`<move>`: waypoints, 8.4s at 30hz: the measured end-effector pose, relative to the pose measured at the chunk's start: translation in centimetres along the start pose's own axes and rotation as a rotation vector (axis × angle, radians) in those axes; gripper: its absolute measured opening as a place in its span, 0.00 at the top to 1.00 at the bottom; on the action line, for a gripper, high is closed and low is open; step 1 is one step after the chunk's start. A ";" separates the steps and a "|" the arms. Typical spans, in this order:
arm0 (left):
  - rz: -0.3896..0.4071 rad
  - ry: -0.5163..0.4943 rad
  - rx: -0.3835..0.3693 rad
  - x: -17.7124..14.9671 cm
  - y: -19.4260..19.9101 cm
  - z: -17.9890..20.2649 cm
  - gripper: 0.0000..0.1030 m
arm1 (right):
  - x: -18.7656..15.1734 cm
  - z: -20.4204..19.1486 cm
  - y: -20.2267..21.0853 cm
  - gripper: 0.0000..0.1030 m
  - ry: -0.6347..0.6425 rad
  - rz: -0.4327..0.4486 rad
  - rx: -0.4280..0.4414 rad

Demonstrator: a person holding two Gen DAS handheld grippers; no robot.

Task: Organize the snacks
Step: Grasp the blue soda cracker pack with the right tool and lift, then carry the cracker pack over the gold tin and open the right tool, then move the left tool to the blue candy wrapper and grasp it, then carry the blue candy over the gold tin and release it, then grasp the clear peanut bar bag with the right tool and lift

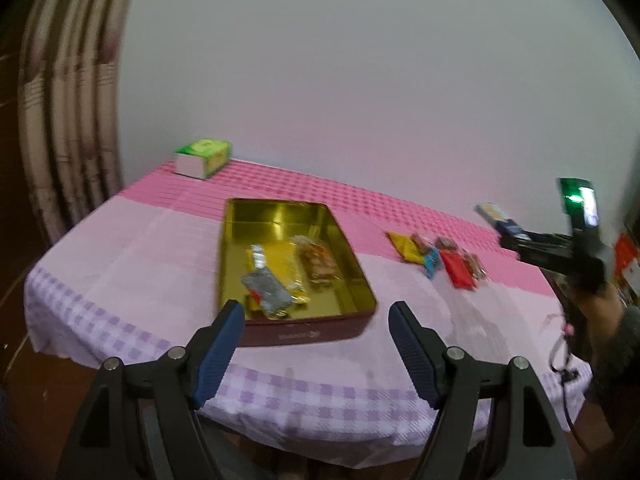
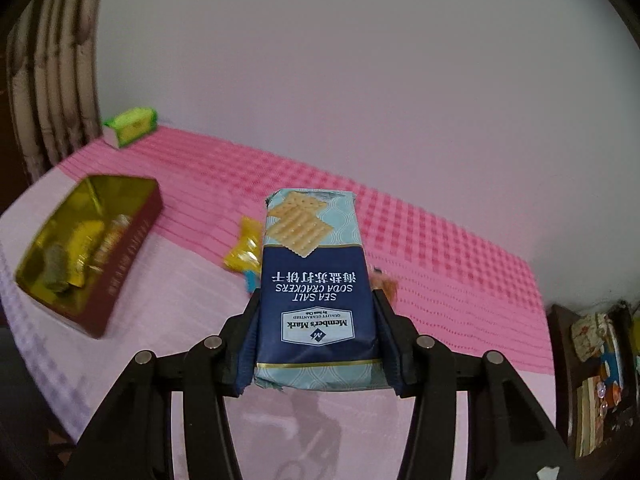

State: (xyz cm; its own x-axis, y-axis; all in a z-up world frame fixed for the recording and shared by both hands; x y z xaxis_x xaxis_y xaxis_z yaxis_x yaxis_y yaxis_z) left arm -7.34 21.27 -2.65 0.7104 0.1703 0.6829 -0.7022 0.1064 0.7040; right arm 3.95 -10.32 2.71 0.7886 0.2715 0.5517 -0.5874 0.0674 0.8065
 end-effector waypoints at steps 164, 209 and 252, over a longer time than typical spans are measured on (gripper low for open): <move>-0.192 -0.016 0.221 11.1 -10.4 -1.4 0.70 | -10.6 7.0 7.8 0.36 -0.405 0.232 0.316; -0.334 0.039 0.310 13.8 -22.6 -5.3 0.69 | -12.3 7.0 0.7 0.00 -0.478 0.021 0.196; -0.173 -0.037 0.050 -0.6 -3.2 -4.1 0.38 | -1.4 9.0 -18.2 0.58 -0.322 -0.261 0.035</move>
State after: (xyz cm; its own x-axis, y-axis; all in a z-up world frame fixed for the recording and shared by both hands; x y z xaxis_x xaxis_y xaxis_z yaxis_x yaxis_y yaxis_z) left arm -5.73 24.83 -6.13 0.8225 0.1177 0.5565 -0.5665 0.0823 0.8199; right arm 15.17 -20.56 -10.77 0.9301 -0.0654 0.3615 -0.3579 0.0603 0.9318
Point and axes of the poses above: each gripper's, at about its wrist camera, not at the fingertips, and y roughly against the way its jaws point, z to its right, x to its top, the point moved 1 cm from there along -y, roughly the way its jaws point, and after that the axes turned 10 degrees about -z, right-handed, at the moved point
